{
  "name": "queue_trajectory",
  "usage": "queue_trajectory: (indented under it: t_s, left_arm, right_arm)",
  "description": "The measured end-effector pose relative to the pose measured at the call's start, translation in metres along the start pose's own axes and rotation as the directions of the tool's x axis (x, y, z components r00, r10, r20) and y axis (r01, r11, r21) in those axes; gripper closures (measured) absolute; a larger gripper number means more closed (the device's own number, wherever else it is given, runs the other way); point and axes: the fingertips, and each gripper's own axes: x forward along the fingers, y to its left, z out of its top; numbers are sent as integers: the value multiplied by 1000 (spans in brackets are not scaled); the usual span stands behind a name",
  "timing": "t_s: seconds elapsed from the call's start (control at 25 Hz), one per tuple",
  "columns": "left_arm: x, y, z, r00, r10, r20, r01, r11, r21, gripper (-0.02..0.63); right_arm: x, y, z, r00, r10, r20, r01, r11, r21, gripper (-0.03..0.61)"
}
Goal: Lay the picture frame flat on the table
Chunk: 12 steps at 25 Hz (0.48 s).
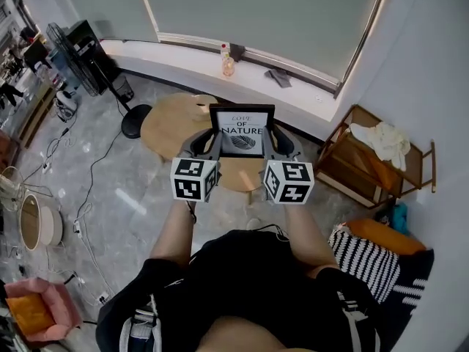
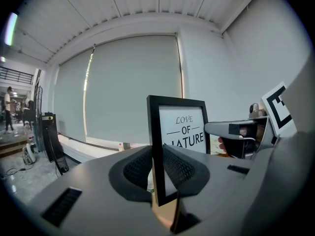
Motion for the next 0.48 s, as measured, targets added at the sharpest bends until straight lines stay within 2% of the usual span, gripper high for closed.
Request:
queue_trajectory:
  t_s: [0.2,0.48]
  left_arm:
    - [63,10,14,1000,17,-12,-17,1000,1,532]
    - [115,37,-1,998,13,-68,-15,999,-34,532]
  right_arm:
    - [55,-42,7,1000,21,-18,-21,1000,0,492]
    - [113,-63,-10,996,35,-85,-34,999,14,492]
